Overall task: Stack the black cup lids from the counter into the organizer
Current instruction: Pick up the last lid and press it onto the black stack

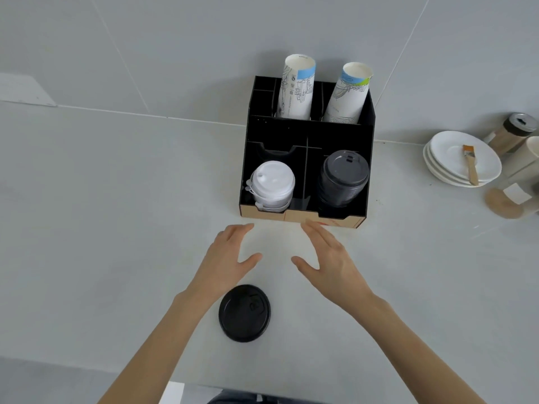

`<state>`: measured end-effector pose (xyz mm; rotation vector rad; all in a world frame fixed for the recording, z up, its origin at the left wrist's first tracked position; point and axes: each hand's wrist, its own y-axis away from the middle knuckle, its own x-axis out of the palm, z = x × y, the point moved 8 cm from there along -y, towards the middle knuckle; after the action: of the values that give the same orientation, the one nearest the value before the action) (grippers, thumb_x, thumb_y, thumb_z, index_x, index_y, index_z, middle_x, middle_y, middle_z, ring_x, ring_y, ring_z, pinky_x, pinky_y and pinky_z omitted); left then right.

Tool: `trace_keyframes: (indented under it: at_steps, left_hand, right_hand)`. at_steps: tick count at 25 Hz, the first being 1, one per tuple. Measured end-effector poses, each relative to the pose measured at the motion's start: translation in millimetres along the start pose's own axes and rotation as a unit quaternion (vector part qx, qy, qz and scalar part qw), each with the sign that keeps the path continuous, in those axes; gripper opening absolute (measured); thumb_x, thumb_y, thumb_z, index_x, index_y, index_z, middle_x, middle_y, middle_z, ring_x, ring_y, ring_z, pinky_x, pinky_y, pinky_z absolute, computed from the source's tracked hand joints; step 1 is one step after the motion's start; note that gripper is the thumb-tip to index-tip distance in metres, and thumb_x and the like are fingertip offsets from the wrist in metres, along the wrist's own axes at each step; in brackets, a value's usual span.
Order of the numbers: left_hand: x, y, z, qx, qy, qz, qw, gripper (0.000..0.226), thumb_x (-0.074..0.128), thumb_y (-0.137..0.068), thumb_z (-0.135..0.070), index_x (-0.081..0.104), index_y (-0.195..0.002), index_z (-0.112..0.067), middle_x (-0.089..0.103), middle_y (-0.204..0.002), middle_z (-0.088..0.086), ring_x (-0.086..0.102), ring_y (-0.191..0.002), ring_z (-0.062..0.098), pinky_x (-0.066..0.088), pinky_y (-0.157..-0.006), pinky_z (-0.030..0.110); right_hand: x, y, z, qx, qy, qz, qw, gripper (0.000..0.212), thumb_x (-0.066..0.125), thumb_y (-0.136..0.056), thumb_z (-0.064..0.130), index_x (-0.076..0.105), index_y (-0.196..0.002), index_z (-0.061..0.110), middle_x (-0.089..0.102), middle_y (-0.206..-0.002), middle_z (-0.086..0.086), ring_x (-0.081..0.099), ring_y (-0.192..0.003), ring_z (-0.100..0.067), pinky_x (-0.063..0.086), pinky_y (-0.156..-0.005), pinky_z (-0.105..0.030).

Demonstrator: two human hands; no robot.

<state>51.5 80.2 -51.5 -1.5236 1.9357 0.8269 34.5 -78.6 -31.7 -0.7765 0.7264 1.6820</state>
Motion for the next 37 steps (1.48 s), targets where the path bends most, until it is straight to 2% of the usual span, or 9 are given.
trace_keyframes:
  at_steps: [6, 11, 21, 27, 34, 37]
  left_hand:
    - [13.7, 43.7, 37.1, -0.039, -0.015, 0.039, 0.998, 0.058, 0.059, -0.084, -0.027, 0.032, -0.134, -0.018, 0.039, -0.139, 0.005, 0.038, -0.126, 0.022, 0.033, -0.106, 0.033]
    - [23.8, 69.4, 52.9, -0.050, -0.003, 0.068, 0.996, 0.057, 0.058, -0.084, -0.027, 0.033, -0.135, -0.021, 0.038, -0.139, 0.004, 0.034, -0.127, 0.022, 0.029, -0.107, 0.031]
    - [37.4, 80.0, 62.0, -0.077, 0.010, 0.064, 0.995, 0.060, 0.057, -0.085, -0.025, 0.027, -0.137, -0.018, 0.037, -0.139, 0.006, 0.035, -0.126, 0.021, 0.031, -0.104, 0.027]
    - [40.9, 76.9, 60.1, -0.075, 0.019, 0.059, 0.995, 0.055, 0.057, -0.085, -0.022, 0.033, -0.133, -0.017, 0.040, -0.134, 0.008, 0.036, -0.122, 0.022, 0.031, -0.099, 0.024]
    - [37.0, 67.9, 59.2, -0.083, 0.057, 0.031, 0.994, 0.049, 0.060, -0.082, -0.018, 0.042, -0.128, -0.016, 0.045, -0.126, 0.011, 0.046, -0.116, 0.025, 0.039, -0.100, 0.031]
    - [36.0, 63.1, 57.4, -0.090, 0.071, 0.022, 0.993, 0.045, 0.059, -0.082, -0.014, 0.045, -0.125, -0.015, 0.046, -0.125, 0.013, 0.050, -0.112, 0.026, 0.040, -0.094, 0.027]
  right_hand:
    - [50.5, 32.9, 15.5, 0.018, -0.021, 0.059, 0.998, 0.061, 0.053, -0.087, 0.031, 0.023, -0.138, 0.014, 0.023, -0.151, -0.004, 0.020, -0.139, -0.017, 0.018, -0.113, -0.028]
    - [82.2, 51.8, 23.8, 0.030, -0.027, 0.091, 0.995, 0.064, 0.055, -0.084, 0.034, 0.023, -0.137, 0.017, 0.030, -0.143, -0.002, 0.027, -0.132, -0.017, 0.026, -0.109, -0.027]
    - [109.3, 66.6, 18.0, 0.067, -0.020, 0.129, 0.989, 0.068, 0.060, -0.080, 0.031, 0.022, -0.135, 0.021, 0.033, -0.124, -0.009, 0.036, -0.117, -0.022, 0.041, -0.097, -0.029]
    - [109.0, 63.1, 14.5, 0.071, -0.048, 0.091, 0.992, 0.061, 0.059, -0.083, 0.020, 0.026, -0.134, 0.017, 0.036, -0.121, -0.010, 0.044, -0.110, -0.023, 0.043, -0.092, -0.027]
    - [97.0, 57.3, 13.0, 0.044, -0.053, 0.057, 0.996, 0.060, 0.056, -0.084, 0.014, 0.026, -0.136, 0.015, 0.039, -0.123, -0.011, 0.043, -0.113, -0.023, 0.040, -0.096, -0.026]
    - [93.7, 55.2, 11.0, 0.042, -0.056, 0.040, 0.997, 0.058, 0.055, -0.085, 0.011, 0.027, -0.135, 0.013, 0.040, -0.125, -0.011, 0.043, -0.115, -0.024, 0.039, -0.097, -0.026]
